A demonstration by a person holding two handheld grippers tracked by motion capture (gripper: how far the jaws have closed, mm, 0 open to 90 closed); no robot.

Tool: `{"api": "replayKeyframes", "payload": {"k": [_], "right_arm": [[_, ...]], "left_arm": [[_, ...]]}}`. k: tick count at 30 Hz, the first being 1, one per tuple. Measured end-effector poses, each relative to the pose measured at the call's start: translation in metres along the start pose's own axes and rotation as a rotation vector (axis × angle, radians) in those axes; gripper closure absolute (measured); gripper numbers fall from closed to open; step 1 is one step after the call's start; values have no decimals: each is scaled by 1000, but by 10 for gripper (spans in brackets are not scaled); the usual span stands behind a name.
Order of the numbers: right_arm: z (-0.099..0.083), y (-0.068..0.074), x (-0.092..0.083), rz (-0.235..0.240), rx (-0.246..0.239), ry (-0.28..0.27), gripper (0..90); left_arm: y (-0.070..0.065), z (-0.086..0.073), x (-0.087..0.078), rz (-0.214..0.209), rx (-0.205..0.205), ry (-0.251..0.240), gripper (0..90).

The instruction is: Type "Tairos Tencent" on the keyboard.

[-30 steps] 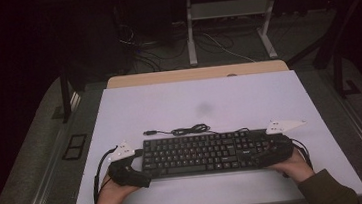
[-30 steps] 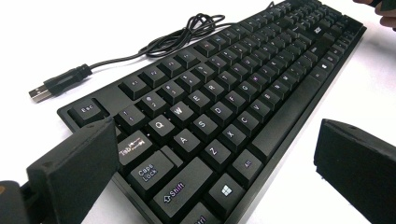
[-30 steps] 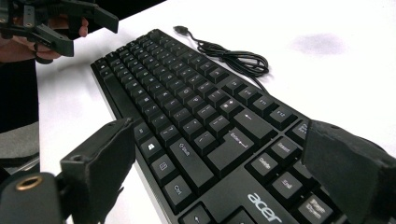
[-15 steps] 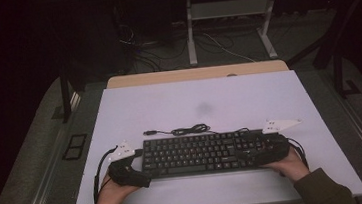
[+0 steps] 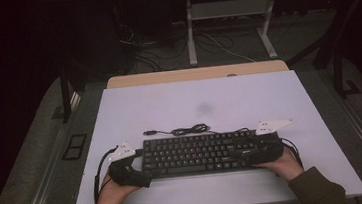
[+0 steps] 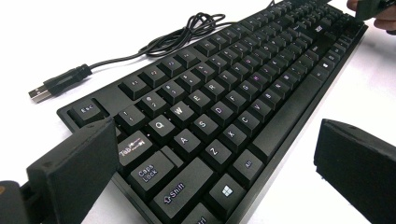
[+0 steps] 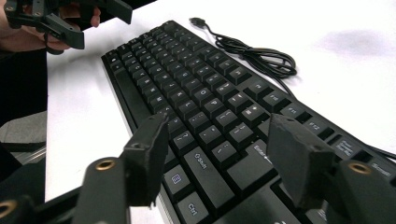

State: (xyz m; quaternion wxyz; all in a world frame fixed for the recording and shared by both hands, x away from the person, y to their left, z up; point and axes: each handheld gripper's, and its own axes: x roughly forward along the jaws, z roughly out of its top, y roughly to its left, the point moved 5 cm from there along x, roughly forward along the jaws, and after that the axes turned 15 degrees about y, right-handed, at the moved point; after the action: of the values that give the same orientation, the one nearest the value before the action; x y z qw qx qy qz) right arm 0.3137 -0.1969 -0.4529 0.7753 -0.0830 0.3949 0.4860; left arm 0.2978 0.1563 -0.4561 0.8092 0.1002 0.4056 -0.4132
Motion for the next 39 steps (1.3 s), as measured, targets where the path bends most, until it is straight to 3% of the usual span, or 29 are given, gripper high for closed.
{"api": "replayKeyframes", "payload": {"k": [28,34,39], "right_arm": [[11,13,28,38,-95,96,819],[7,11,31,29,-99,135,887],[6,9,32,21,-100,156,894]], "left_arm": [[0,0,0,1,2,0,0],[0,0,0,1,3,1,0],[0,1,0,2,4,0,0]]}}
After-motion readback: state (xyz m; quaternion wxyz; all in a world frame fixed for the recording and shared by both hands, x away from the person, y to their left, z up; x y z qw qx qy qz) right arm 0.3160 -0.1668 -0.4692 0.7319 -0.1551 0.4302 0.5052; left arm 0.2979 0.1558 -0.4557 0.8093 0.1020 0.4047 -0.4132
